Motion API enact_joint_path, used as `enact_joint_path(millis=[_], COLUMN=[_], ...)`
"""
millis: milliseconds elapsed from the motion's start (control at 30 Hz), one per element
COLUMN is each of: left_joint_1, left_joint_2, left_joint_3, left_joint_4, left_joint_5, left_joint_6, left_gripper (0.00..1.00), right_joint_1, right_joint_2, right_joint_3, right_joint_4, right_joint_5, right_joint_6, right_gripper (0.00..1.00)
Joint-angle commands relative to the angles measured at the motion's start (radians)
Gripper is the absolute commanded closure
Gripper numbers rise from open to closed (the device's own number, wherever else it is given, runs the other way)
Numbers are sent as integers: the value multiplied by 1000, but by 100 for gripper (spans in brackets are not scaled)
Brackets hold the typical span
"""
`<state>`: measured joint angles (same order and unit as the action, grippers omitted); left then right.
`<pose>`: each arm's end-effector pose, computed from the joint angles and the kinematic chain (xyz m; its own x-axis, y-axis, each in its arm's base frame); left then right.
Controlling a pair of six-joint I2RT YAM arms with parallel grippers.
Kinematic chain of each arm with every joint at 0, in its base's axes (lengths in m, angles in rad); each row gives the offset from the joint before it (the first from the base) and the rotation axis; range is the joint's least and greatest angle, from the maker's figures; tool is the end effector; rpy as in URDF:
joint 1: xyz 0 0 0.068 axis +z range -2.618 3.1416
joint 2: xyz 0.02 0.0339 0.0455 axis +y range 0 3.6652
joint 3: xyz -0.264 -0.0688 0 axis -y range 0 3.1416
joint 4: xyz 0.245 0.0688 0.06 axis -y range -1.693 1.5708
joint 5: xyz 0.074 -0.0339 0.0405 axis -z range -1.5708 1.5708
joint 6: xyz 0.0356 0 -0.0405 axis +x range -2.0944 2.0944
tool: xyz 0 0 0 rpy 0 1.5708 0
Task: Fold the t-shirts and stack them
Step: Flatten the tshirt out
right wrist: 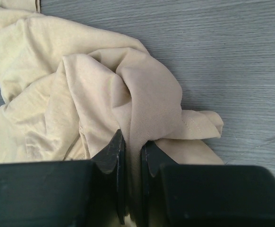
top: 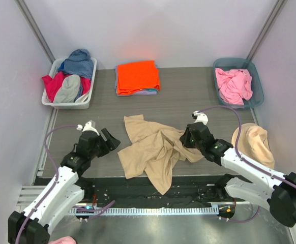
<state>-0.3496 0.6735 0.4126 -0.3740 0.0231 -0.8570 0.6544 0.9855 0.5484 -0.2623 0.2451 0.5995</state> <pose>0.1445 -0.0535 0.2079 -0.6369 -0.5721 -0.5168 -0.1856 0.7643 -0.6176 0.1676 0.1177 0.2143 -0.6717 0.1745 -0.7199 -0.0777 0.9499 0.3028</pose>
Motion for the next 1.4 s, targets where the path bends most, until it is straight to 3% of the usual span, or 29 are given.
enact_joint_path(millis=[0,267,433,700,800,1200,1367], left_joint_1=[-98,-172,-210,-311,-338,-376,-376], left_joint_2=[-8,136,218,353,399,410,355], left_joint_3=[-55,-69,-64,-44,-29,-61,3], left_joint_4=[-82,4,82,155,161,156,81], left_joint_5=[-193,-255,-259,-299,-307,-339,-356], left_joint_6=[-86,-116,-123,-146,-148,-169,-146], left_gripper=[26,29,39,44,52,99,100], right_joint_1=[-1,-2,-1,-1,-1,-1,-1], right_joint_2=[-28,-45,-57,-64,-68,-80,-91], right_joint_3=[-2,-18,-31,-42,-44,-65,-71], right_joint_4=[46,48,43,37,32,23,12], right_joint_5=[-3,-7,-3,3,6,17,25], right_joint_6=[26,33,36,34,34,40,46], right_gripper=[99,99,99,99,99,99,99])
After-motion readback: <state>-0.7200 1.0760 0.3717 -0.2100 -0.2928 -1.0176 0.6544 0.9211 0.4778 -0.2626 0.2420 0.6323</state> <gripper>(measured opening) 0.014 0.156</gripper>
